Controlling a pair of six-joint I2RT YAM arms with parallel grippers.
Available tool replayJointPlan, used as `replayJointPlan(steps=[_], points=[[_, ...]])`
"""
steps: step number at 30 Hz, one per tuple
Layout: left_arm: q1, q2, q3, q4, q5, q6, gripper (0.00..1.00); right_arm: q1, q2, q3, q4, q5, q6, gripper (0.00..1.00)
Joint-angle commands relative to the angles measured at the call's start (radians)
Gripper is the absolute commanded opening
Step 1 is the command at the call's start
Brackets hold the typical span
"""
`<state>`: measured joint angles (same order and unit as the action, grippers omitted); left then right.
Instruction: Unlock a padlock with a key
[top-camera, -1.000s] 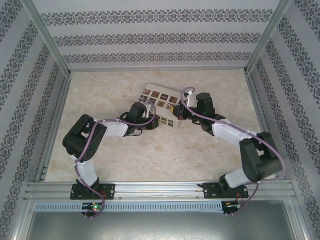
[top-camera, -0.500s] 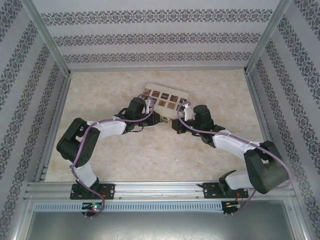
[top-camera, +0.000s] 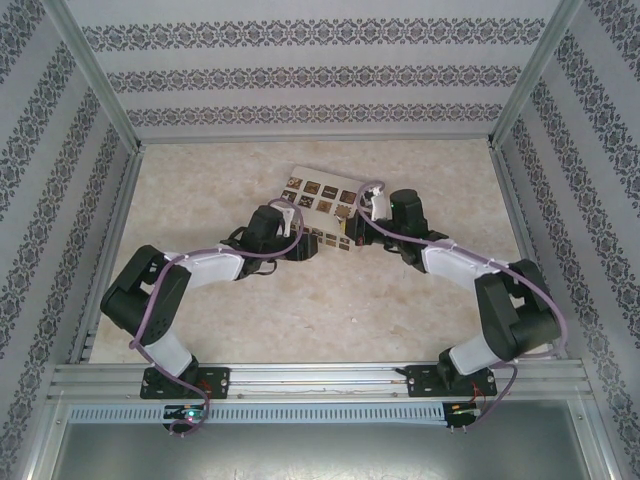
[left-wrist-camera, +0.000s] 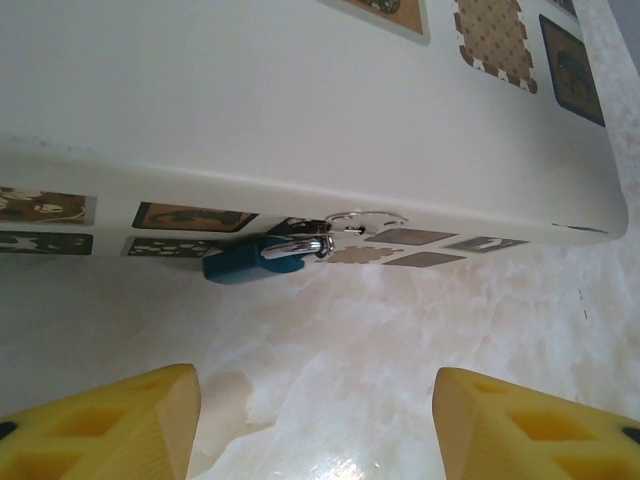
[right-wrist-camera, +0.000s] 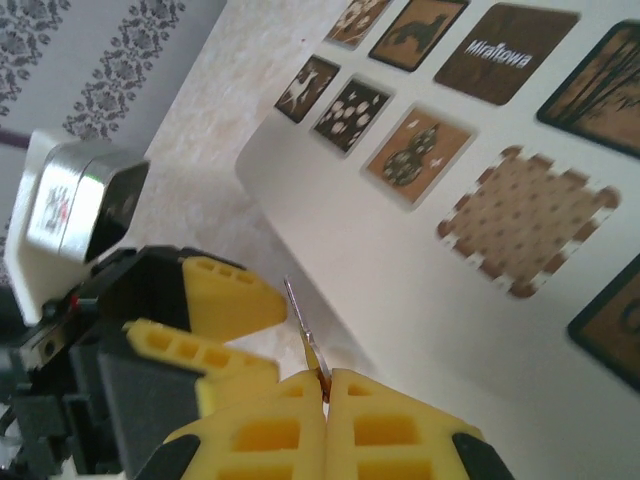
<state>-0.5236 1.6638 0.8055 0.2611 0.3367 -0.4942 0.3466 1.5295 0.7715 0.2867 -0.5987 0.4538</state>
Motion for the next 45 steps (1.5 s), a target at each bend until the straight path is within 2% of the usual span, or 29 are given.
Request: replayJointPlan(steps=[1,8,22,36,40,45], points=[[0.004,0.031,-0.002,0.104,0.024,0.053,0.65,-0.023,0.052,0.056,0.018,-0.047,0.010,0.00],[0.010,0.096,0.039,0.104,0.034,0.085,0.66,-0.047,0.138,0.097,-0.022,-0.024,0.002,0.00],[0.026,0.158,0.066,0.152,0.059,0.068,0.66,0.025,0.170,0.024,-0.009,-0.003,0.042,0.00],[0.027,0.173,0.080,0.103,-0.067,0.149,0.62,0.036,0.156,0.031,-0.010,0.010,0.049,0.00],[0.026,0.183,0.077,0.127,-0.056,0.158,0.61,0.035,0.155,0.032,-0.014,0.011,0.047,0.00],[0.026,0.200,0.087,0.153,-0.014,0.148,0.56,0.035,0.153,0.035,-0.014,0.011,0.049,0.00]])
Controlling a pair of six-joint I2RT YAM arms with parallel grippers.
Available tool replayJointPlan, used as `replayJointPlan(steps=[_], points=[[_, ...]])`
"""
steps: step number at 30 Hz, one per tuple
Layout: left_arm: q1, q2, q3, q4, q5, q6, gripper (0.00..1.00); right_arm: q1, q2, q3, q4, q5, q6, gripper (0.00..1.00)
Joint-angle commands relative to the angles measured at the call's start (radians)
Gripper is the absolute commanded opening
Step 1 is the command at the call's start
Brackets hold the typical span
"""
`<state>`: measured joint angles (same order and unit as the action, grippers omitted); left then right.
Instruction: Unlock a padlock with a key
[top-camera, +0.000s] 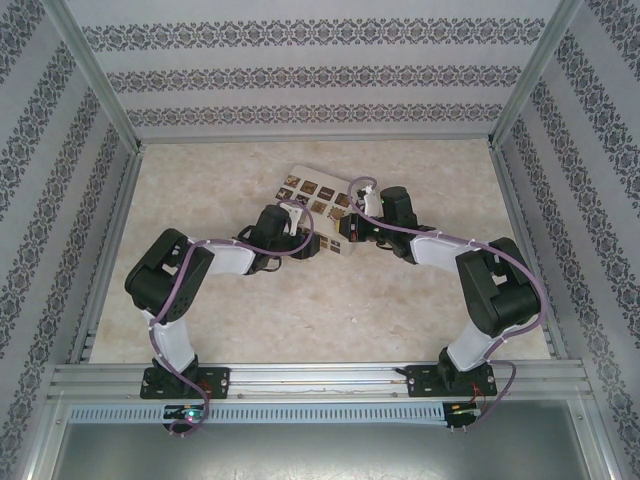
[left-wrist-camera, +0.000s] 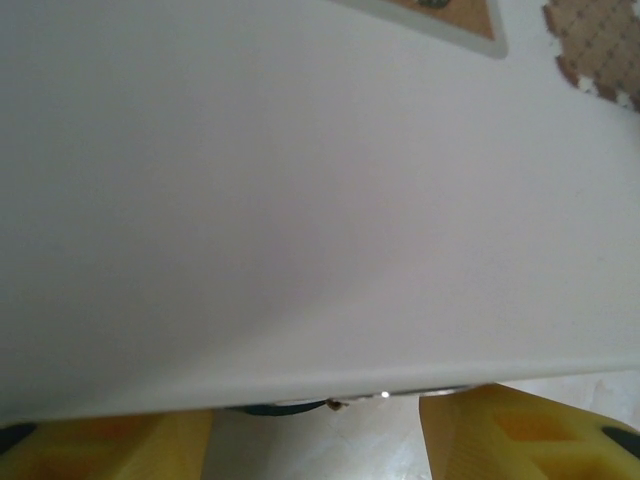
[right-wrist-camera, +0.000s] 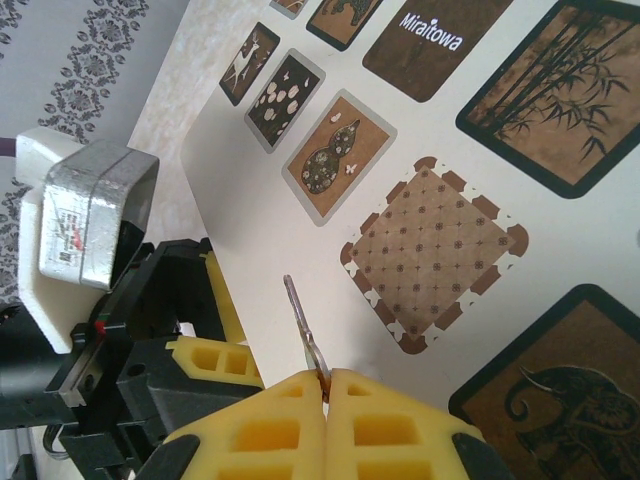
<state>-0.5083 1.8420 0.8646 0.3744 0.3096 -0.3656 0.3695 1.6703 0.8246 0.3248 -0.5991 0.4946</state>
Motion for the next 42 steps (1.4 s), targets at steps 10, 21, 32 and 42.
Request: replayJointPlan(steps=[10,21,32,42], points=[[0.002,0.040,0.034,0.056,0.022,-0.013,0.49,0.017,0.006,-0.013,-0.055,0.015,0.010,0.00],[-0.016,0.046,0.053,0.033,-0.037,-0.030,0.47,0.026,-0.001,-0.019,-0.055,0.027,0.014,0.00],[-0.031,0.054,0.077,0.022,-0.072,-0.036,0.38,0.031,-0.006,-0.020,-0.055,0.033,0.013,0.00],[-0.030,0.051,0.090,0.011,-0.080,-0.036,0.26,0.036,-0.029,-0.019,-0.056,0.029,0.021,0.00]])
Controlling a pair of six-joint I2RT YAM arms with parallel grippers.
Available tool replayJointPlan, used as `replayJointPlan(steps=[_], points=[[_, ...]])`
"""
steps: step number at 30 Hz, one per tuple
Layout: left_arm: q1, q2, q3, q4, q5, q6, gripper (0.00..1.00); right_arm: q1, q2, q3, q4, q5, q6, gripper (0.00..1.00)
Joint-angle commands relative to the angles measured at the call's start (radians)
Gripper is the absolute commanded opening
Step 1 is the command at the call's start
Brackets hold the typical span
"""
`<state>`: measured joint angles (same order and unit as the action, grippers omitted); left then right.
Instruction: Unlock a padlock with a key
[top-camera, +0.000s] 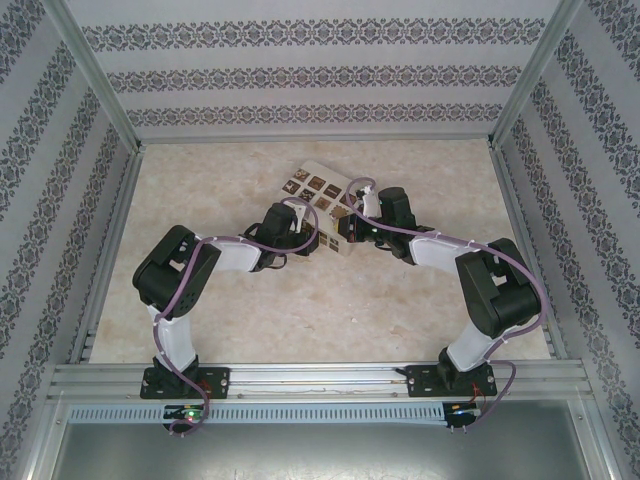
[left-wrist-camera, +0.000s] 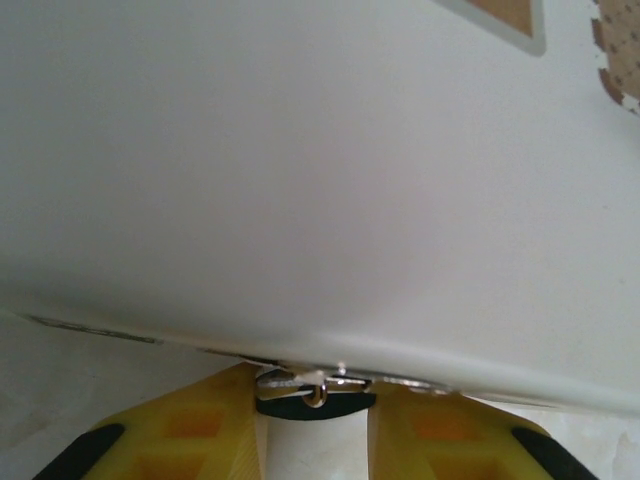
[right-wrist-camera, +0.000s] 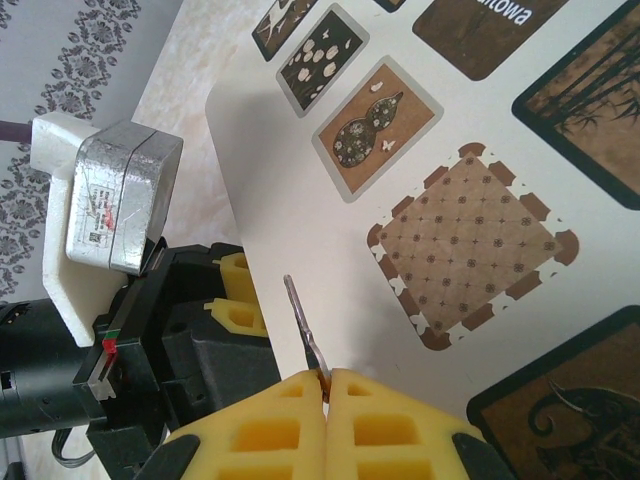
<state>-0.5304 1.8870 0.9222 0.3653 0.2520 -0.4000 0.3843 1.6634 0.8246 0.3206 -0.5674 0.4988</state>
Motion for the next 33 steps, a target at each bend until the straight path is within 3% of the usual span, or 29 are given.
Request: replayJointPlan(steps=[1,12,21,33], points=[[-0.008,0.002,0.031,0.021,-0.019,-0.001,0.25,0.021,-0.027,-0.019,-0.052,-0.005,0.019,0.00],[-0.016,-0.077,0.010,-0.049,0.055,-0.057,0.22,0.019,-0.151,-0.018,-0.059,-0.029,0.012,0.00],[-0.017,-0.159,0.012,-0.156,0.145,-0.181,0.22,0.053,-0.296,-0.166,-0.056,0.007,-0.083,0.00],[-0.017,-0.179,0.039,-0.208,0.209,-0.293,0.22,0.210,-0.333,-0.345,0.036,0.223,-0.238,0.00]])
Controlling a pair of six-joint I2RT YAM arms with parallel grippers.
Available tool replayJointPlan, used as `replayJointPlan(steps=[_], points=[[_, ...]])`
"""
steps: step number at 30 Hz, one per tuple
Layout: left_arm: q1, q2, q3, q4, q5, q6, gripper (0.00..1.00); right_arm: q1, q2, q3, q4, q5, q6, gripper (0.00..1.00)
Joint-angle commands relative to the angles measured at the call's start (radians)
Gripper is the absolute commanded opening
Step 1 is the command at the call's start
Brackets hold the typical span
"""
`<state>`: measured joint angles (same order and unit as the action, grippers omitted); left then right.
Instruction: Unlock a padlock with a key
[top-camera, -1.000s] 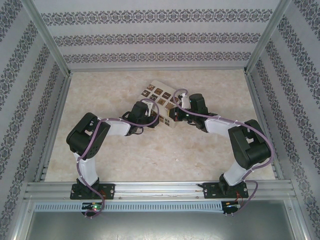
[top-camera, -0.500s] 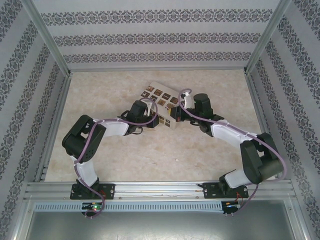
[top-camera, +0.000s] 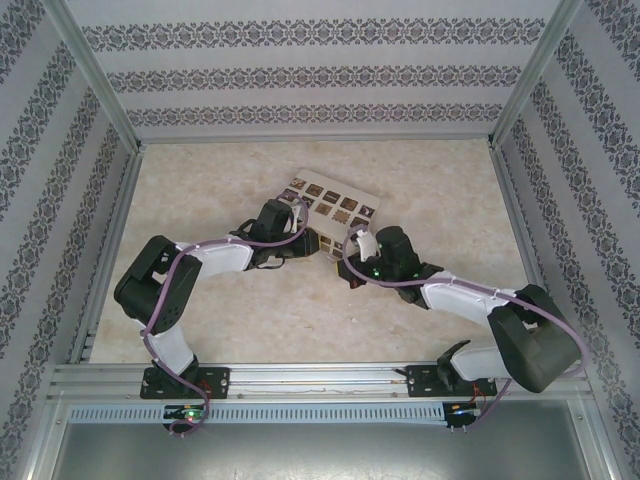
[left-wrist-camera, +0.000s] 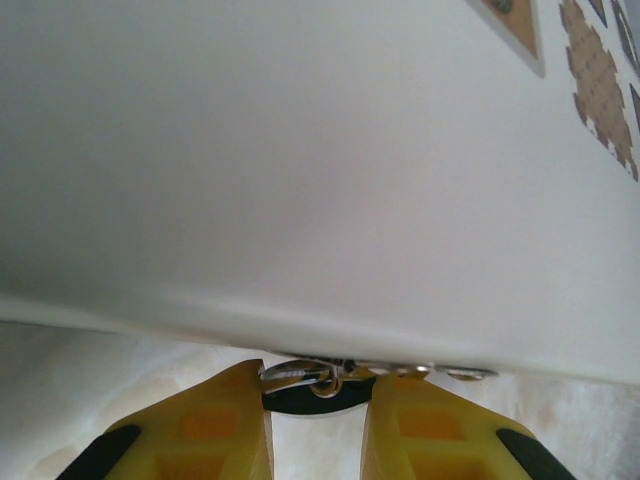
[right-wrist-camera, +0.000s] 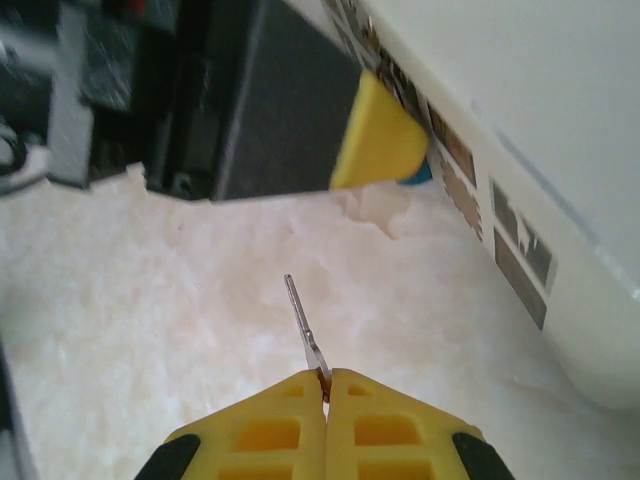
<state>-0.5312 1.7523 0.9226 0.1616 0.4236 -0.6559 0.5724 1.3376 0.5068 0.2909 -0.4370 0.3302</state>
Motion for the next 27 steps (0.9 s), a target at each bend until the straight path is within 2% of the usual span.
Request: replayJointPlan(steps=[1,14,27], points=[[-0.017,-0.045,0.041,-0.007,0.038,-0.040,0.22,0.034,-0.004,-0.035,0.081,0.114,-0.082,0.00],[-0.017,-0.043,0.044,-0.012,0.063,-0.088,0.22,0.106,0.120,-0.079,0.282,0.286,-0.177,0.00],[-0.015,-0.051,0.043,-0.013,0.076,-0.108,0.22,0.110,0.255,-0.056,0.418,0.310,-0.186,0.00]])
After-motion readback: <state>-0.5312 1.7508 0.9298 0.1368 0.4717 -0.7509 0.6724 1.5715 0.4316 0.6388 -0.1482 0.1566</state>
